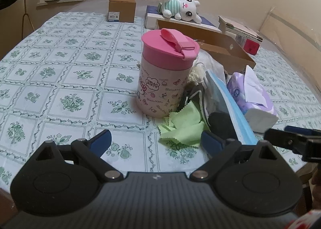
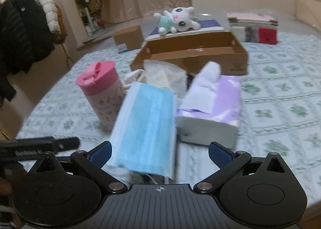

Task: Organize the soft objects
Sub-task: 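Reach the right tool to the blue face mask and close on it, then lift the blue mask with the right tool and carry it over the cardboard box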

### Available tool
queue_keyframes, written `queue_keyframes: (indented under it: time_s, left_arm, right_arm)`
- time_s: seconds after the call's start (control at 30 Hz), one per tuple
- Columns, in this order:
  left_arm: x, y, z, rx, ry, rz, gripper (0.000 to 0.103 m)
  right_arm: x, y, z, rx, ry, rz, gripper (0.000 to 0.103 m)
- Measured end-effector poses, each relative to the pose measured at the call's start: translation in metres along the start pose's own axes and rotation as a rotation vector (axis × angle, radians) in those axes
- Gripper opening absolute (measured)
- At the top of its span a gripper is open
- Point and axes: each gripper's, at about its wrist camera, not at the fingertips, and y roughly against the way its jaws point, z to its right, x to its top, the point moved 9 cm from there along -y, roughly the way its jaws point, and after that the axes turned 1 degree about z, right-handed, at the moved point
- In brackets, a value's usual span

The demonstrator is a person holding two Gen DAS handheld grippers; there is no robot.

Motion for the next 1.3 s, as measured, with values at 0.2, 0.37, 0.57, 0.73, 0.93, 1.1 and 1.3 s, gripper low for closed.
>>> queue_keyframes:
  time_s: [0.2,0.37,0.57,0.73,0.93,1.1,1.3]
  left_arm:
    - [0.002,-0.014,0.002,-0.018,0.007,-0.021,0.095]
    - [0.002,-0.021,0.006,-0.035,0.011,-0.031,0.095]
    - [0.001,-0.023,0.009,-0.045,0.017,-0.035,0.095]
    - [0.0,-0.022,0.015,-0.055,0.011,-0.038,0.095]
    - [0.002,-0.019,0.027,-0.078,-0.007,-0.04,0.095]
    - [0.001,-0.019,0.047,-0.115,-0.042,-0.035,0.095]
    - [-0.002,-0.026,0.084,-0.183,-0.164,-0.016,0.095]
  right_arm:
    - [0.006,-0.032,-0.011,0.067,-0.02,-0.025,0.102]
    - [0.0,-0.052,-0.004,0.103,-0.076,-0.077,0.082]
    - [-0.001,-0.045,0.011,0.121,-0.154,-0.074,0.056]
    - [-0.003,-0.034,0.02,0.121,-0.185,-0.068,0.036]
    - [-0.001,-0.014,0.03,0.115,-0.199,-0.037,0.018]
    - [0.004,0.008,0.037,0.103,-0.188,0.012,0.009]
    - [0.011,0.031,0.043,0.094,-0.152,0.066,0.008]
